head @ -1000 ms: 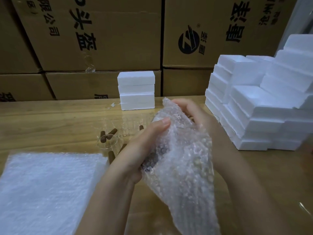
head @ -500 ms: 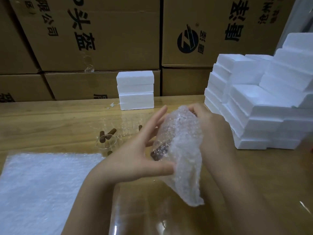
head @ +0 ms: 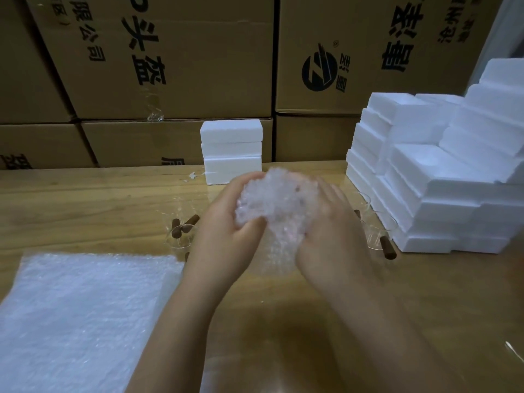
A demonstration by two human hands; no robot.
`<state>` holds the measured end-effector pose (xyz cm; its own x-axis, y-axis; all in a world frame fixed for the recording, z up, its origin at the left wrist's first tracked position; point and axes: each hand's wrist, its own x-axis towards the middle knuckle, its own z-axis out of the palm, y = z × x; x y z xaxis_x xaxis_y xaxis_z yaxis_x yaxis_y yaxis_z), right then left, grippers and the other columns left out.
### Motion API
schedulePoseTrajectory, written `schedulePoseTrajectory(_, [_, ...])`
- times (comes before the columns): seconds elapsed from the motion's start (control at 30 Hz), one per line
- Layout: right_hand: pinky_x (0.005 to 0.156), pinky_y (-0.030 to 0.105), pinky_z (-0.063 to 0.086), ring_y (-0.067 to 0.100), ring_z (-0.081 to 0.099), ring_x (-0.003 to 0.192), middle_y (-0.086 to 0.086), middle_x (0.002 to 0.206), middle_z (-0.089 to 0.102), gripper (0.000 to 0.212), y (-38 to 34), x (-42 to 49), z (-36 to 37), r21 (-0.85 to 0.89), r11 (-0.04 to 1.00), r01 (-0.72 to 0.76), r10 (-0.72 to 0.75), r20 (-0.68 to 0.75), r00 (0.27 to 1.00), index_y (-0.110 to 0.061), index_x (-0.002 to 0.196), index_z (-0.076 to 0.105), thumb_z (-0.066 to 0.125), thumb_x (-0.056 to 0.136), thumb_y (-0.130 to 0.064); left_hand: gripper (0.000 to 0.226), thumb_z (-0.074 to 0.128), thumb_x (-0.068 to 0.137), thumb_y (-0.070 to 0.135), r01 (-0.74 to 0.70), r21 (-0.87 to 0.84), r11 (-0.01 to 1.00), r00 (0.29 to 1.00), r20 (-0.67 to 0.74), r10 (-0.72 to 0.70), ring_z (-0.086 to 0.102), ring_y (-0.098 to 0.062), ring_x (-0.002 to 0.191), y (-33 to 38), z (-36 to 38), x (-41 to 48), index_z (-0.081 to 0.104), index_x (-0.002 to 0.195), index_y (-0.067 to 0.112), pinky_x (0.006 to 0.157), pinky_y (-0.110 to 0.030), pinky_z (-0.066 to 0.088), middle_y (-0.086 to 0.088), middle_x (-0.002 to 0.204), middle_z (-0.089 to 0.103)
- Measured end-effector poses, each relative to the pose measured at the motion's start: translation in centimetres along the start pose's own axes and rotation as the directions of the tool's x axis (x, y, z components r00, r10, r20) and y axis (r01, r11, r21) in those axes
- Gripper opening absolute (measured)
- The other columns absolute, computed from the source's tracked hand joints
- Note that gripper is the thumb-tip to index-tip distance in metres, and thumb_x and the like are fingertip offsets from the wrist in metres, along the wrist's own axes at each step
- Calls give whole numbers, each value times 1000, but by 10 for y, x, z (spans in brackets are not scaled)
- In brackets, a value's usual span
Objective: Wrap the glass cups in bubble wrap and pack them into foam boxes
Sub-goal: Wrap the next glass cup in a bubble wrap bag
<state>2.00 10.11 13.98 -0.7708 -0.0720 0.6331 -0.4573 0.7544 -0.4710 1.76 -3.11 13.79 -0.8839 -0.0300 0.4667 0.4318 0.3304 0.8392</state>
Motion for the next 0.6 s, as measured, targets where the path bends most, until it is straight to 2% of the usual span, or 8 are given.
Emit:
schedulePoseTrajectory(0.07, [85,35,46,12,40,110,-7,118,54,56,-5,0,0,146,989,-10,-3,86,996,-20,130,51,49,74,-20,47,46,69,8,-18,-13,1000,998,-56,17,61,-4,66,-1,-2,2,58,97,44,58,-24,51,22,83,67])
schedulePoseTrajectory(0.17, [99,34,42,3,35,121,-21,126,43,59,-4,1,-4,287,958,-20,-47,226,973,-31,139,39,47,82,-45,49,56,82,-6,-36,6,999,993,-115,37,62,8,74,-3,-8,4,55,93,42,55,-7,45,33,84,64])
schedulePoseTrajectory(0.23, [104,33,39,-5,34,126,-30,131,36,70,-2,1,-9,360,930,-71,-63,348,935,-39,142,32,48,78,-63,42,62,82,2,-24,-21,999,990,-142,20,63,7,75,-6,-11,5,57,91,43,59,-8,46,31,85,66])
schedulePoseTrajectory(0.3, [104,32,40,-7,35,128,-34,134,30,82,0,1,-12,353,931,-95,-76,441,894,-47,142,24,53,69,-73,39,61,83,3,7,-66,998,987,-158,-17,65,2,75,-10,-11,5,59,90,41,62,-16,49,23,86,68])
schedulePoseTrajectory(0.4, [98,31,45,-4,43,117,-26,132,34,76,-1,0,-9,264,964,-33,-74,389,918,-45,140,27,59,74,-63,42,55,85,-3,13,-50,999,994,-107,-18,63,5,73,-10,-9,6,58,91,38,59,-12,48,26,83,67])
schedulePoseTrajectory(0.5, [89,33,49,-2,51,104,-23,124,42,55,-1,2,-3,295,950,-102,21,266,964,-40,132,40,63,82,-45,27,56,79,16,4,-35,999,1000,-21,-5,63,5,77,-7,-4,5,56,95,38,62,-11,48,25,88,66])
schedulePoseTrajectory(0.6, [85,35,51,-1,53,97,-22,121,46,43,1,2,-1,301,941,-155,96,199,975,-38,126,44,63,88,-32,38,51,74,23,-13,-19,1000,994,106,15,61,7,89,-3,-7,2,53,106,44,71,-9,47,28,100,63])
